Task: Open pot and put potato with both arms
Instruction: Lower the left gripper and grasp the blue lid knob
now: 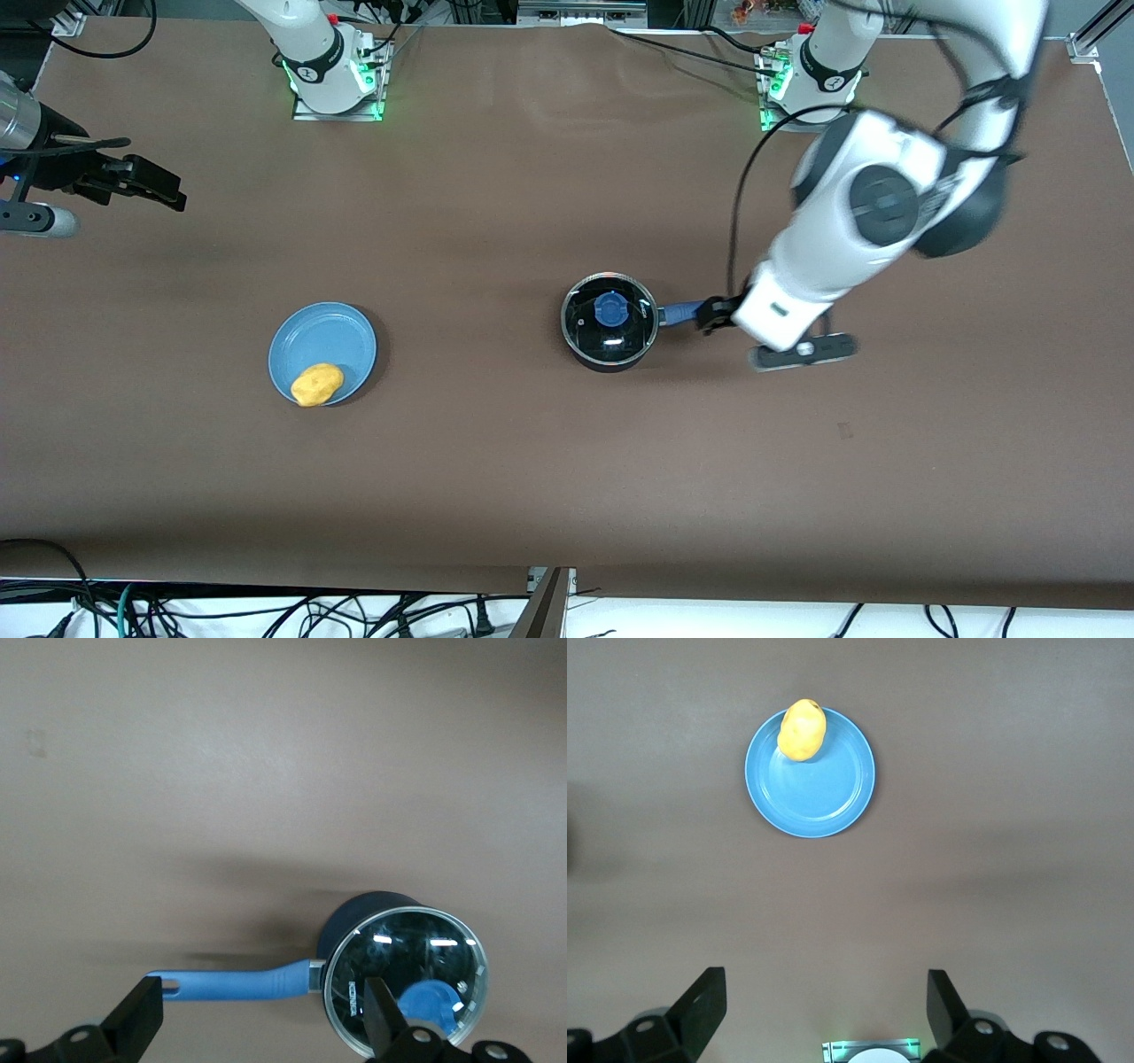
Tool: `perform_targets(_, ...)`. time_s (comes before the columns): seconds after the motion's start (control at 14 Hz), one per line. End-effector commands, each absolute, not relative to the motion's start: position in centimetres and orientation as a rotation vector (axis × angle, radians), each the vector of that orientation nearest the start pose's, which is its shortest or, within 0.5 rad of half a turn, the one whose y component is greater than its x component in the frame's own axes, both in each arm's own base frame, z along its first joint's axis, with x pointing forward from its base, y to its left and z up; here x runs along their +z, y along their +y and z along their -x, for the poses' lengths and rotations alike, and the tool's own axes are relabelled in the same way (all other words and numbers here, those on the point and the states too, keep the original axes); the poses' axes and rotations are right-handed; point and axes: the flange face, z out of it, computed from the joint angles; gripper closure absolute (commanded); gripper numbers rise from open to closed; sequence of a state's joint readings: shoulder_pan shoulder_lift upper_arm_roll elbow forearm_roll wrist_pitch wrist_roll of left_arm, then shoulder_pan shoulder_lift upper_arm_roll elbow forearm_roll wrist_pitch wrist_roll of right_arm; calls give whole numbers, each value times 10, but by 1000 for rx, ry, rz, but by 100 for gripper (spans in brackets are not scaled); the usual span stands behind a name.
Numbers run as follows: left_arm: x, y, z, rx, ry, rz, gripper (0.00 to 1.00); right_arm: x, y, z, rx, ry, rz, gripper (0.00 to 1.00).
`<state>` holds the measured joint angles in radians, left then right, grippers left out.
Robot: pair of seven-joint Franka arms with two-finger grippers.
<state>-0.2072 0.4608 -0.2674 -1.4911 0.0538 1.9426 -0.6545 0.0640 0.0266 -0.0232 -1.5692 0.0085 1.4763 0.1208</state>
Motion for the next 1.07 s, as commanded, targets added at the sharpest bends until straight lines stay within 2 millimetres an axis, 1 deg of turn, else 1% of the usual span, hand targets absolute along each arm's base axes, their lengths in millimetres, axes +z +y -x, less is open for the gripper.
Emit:
perform_targets(0.0,390,-328,-622,-3,-328,3147,0,608,23,-550,188,118,3139,0)
perform_targets(0.07,377,-346,-617,2,-307,3158,0,608,22,-550,188,122,3137,0)
perform_targets(0.14,367,-358,-614,-5,-310,3167,0,609,23,-549,186,134,3136,0)
perform_targets(0.29,353,-380,-604,1,-308,3172,0,613,30,-548,174,122,3134,0)
perform_targets(0.43,345,-408,-587,14,-243,3172,0,615,34,-547,167,112,3133,0)
perform_targets(0.5,339,-416,-581,15,-249,3161,0,615,34,-547,167,110,3133,0)
perform_targets(0.64,320,-437,-569,-54,-158,3116,0,615,35,-547,170,107,3132,0)
perform_targets(0.71,311,-446,-565,-81,-136,3109,0,615,34,-547,170,112,3133,0)
perform_targets(0.86,308,-452,-563,-155,-76,3120,0,615,34,-547,170,110,3133,0)
perform_targets(1.0,304,-458,-559,-152,-31,3123,0,614,34,-546,174,110,3133,0)
